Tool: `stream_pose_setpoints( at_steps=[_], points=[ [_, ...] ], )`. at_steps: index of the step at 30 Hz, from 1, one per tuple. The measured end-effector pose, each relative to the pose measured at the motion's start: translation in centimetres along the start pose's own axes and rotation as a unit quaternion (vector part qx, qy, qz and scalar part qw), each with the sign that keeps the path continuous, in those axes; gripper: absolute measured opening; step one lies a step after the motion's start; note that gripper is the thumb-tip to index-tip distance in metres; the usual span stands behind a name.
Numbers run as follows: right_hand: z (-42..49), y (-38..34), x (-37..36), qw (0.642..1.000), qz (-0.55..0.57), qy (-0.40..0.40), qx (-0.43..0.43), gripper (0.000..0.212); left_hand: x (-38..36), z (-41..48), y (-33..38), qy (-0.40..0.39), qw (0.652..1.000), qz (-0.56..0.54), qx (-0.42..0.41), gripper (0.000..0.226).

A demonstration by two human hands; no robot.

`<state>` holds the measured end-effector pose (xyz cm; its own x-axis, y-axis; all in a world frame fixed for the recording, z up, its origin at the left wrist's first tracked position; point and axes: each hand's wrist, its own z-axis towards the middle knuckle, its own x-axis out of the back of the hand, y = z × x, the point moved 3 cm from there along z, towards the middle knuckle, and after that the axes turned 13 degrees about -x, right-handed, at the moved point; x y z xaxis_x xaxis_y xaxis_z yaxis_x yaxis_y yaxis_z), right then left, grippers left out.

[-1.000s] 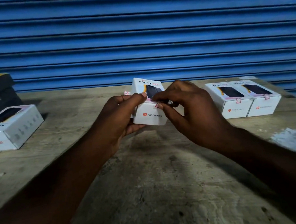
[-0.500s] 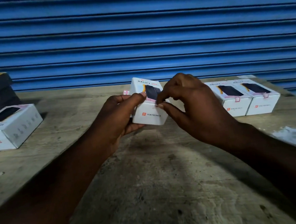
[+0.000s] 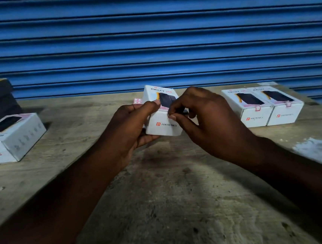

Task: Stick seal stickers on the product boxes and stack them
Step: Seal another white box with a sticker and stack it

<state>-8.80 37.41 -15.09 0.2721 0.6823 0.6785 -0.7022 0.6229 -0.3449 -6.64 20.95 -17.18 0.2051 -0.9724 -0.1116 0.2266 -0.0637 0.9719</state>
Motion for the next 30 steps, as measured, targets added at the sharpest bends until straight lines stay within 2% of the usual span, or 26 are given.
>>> stream_pose_setpoints(
  at_steps=[6,20,22,26,28,30],
  points=[
    [-0.22,-0.39,-0.14,0.999,-0.042,0.025,0.018,0.008,-0.08,-0.01,-0.07,0.001,1.0,-0.006,0.003,0.027],
    [-0.33,-0.37,0.15,0.999,-0.042,0.034,-0.005,0.011,-0.26,-0.03,-0.57,0.011,1.0,-0.005,0.003,0.027],
    [-0.38,-0.52,0.23,0.998,-0.047,0.04,-0.009,0.017,-0.07,0.02,-0.68,0.021,1.0,-0.006,0.006,0.037],
    [-0.27,-0.39,0.64,0.998,-0.039,0.032,-0.04,0.045,0.13,0.02,-0.86,0.032,0.999,0.009,0.012,0.047],
    [-0.15,-0.06,0.62,0.998,-0.019,0.032,-0.043,0.039,0.08,0.01,-0.87,0.029,0.999,0.001,0.016,0.046],
    [-0.03,0.25,0.45,0.998,0.016,0.034,-0.056,0.023,0.04,0.06,-0.81,0.017,1.0,-0.009,0.017,0.045]
  ],
)
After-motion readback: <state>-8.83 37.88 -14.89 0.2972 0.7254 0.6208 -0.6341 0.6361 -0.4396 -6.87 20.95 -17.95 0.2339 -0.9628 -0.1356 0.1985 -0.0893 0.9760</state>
